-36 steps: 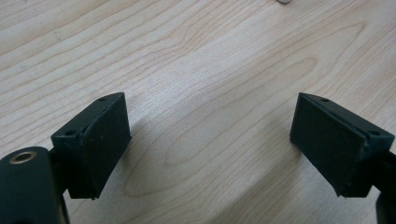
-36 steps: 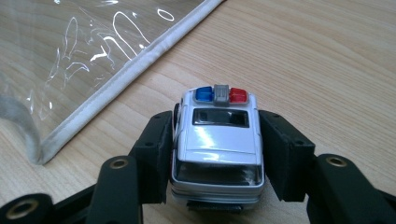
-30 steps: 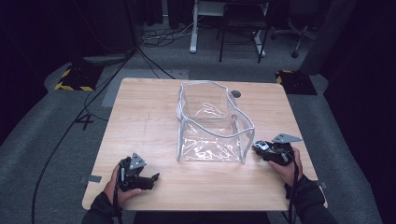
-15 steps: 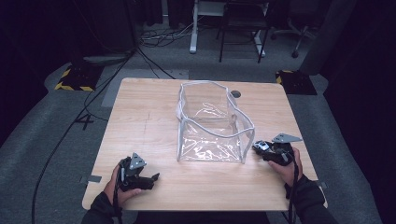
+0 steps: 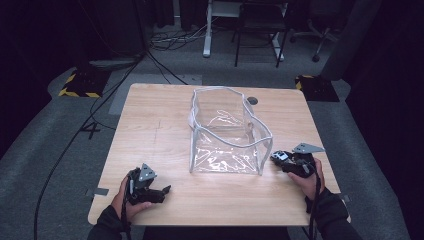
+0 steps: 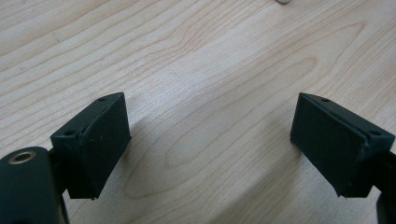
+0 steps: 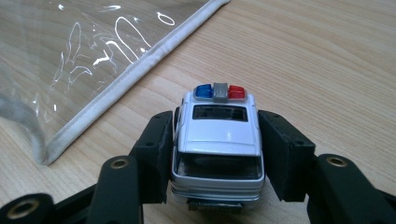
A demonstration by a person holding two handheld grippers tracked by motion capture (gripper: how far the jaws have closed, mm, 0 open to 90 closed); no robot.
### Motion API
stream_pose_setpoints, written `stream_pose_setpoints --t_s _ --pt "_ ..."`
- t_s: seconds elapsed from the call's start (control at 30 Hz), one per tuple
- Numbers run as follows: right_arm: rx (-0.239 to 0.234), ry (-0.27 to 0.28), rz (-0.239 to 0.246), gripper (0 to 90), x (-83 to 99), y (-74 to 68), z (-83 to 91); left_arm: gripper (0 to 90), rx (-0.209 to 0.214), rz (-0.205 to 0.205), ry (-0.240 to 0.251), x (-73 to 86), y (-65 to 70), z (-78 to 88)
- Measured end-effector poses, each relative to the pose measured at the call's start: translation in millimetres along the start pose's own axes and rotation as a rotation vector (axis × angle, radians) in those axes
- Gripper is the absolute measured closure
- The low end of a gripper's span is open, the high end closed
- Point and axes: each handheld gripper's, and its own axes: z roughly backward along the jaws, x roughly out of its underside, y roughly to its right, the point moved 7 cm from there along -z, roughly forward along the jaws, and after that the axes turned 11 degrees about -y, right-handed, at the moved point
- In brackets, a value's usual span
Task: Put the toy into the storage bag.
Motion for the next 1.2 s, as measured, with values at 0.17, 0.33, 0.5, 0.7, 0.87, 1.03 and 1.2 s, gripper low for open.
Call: stream_pose_setpoints --t_s 0.17,0.33,0.5,0.7,0.87,1.03,1.2 --pt "-0.010 0.013 -0.034 48.1 -1.5 5.8 5.2 12.2 0.000 0.001 0.000 0.0 0.1 0.0" --pt "-0.027 0.027 -0.068 48.2 -2.8 12.9 7.9 12.2 -0.001 0.001 0.000 0.0 0.0 0.0" --pt "-0.018 0.036 -0.023 48.2 -7.6 7.7 13.6 12.2 0.000 0.001 0.000 0.0 0.0 0.0" --pt "-0.033 0.044 -0.015 48.2 -13.4 2.5 13.6 12.2 0.001 0.000 0.000 0.0 0.0 0.0" --pt "-0.035 0.047 -0.011 48.3 -14.6 3.2 14.3 12.2 0.001 0.000 -0.001 0.0 -0.1 0.0" --pt "-0.032 0.071 0.004 48.3 -20.1 3.1 21.1 12.2 0.001 0.000 -0.001 0.0 -0.1 0.0" --pt "-0.034 0.066 -0.005 48.4 -21.6 3.0 22.6 12.2 0.001 0.000 -0.001 0.0 -0.1 0.0"
